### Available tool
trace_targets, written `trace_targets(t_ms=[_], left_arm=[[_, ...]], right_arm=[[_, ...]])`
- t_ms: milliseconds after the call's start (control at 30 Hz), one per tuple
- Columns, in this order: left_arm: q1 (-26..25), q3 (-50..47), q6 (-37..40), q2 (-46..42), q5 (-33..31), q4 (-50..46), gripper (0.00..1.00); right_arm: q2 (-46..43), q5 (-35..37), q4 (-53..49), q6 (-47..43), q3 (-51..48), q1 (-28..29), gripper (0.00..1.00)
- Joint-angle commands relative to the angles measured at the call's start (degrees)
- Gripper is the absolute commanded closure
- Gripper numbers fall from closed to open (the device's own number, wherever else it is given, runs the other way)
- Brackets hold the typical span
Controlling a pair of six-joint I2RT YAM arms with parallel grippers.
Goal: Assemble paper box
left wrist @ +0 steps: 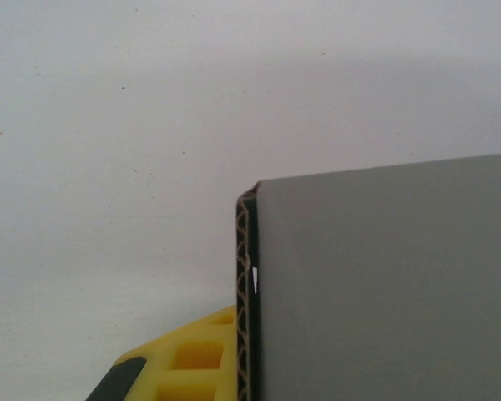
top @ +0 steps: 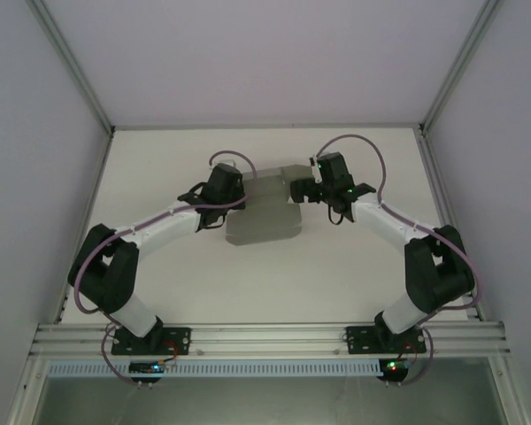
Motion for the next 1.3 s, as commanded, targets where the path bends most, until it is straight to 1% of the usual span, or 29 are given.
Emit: trace_targets(t_ms=[0, 133, 233, 367, 433, 533, 633, 700, 800, 867, 933, 1033, 1100, 1167, 1200, 1267], left_arm=[[-0.4, 2.0, -0.5, -0.4, 2.2, 0.1, 1.0], [-0.4, 2.5, -1.0, 0.3, 3.7, 0.7, 1.0], [-0.4, 3.2, -1.5, 1.1, 4.5, 0.4, 1.0], [0.1, 3.6, -2.2, 1.4, 4.8, -0.8, 1.0], [0.5, 3.1, -2.0, 1.0, 4.8, -1.1, 1.0], [1.5, 2.1, -2.0, 0.1, 4.7, -1.2, 1.0], [2.7, 0.8, -1.6, -0.9, 5.0, -1.1, 1.0], [3.4, 0.0, -0.6, -1.5, 5.5, -0.9, 1.0], [4.1, -1.3, 0.7, -2.4, 7.3, 0.4, 1.0], [4.4, -2.1, 1.3, -3.1, 9.2, 1.6, 1.0], [4.6, -2.5, 1.9, -3.5, 10.9, 2.2, 1.0], [4.7, -2.6, 2.9, -3.7, 13.9, 3.1, 1.0], [4.6, -2.5, 3.5, -3.7, 15.6, 3.6, 1.0], [4.6, -2.2, 3.7, -3.7, 15.8, 3.7, 1.0], [4.6, -2.0, 3.8, -3.6, 15.8, 3.6, 1.0], [4.7, -1.6, 4.0, -3.4, 15.9, 3.5, 1.0]], right_arm=[[1.7, -6.8, 2.3, -1.7, 2.3, 0.9, 0.01], [4.9, -8.2, 3.0, -2.6, 4.3, 2.1, 0.01], [7.2, -5.2, 2.6, -2.8, 5.6, 3.8, 0.0], [6.1, -3.7, 1.0, -2.8, 5.5, 5.0, 0.0], [3.8, -3.2, -0.8, -3.2, 4.9, 4.7, 0.01], [-2.4, -2.9, -3.8, -4.5, 2.2, 3.8, 0.01], [-10.3, -2.8, -6.2, -5.2, -1.7, 1.6, 0.01], [-15.8, -4.5, -6.7, -5.4, -4.8, -0.8, 0.01], [-22.1, -9.2, -5.6, -5.0, -8.3, -6.4, 0.01], [-23.4, -17.2, -6.3, -4.6, -8.3, -11.9, 0.01], [-22.4, -27.8, -6.7, -4.9, -7.5, -17.0, 0.01], [-17.6, -38.6, -7.8, -6.2, -4.4, -21.6, 0.08], [-13.4, -43.1, -10.3, -10.7, -0.9, -22.3, 0.15], [-9.7, -43.1, -11.9, -14.9, 2.2, -22.0, 0.2], [-7.8, -44.6, -12.9, -17.4, 3.6, -21.5, 0.21], [-5.1, -46.6, -13.2, -19.1, 5.3, -20.2, 0.22]])
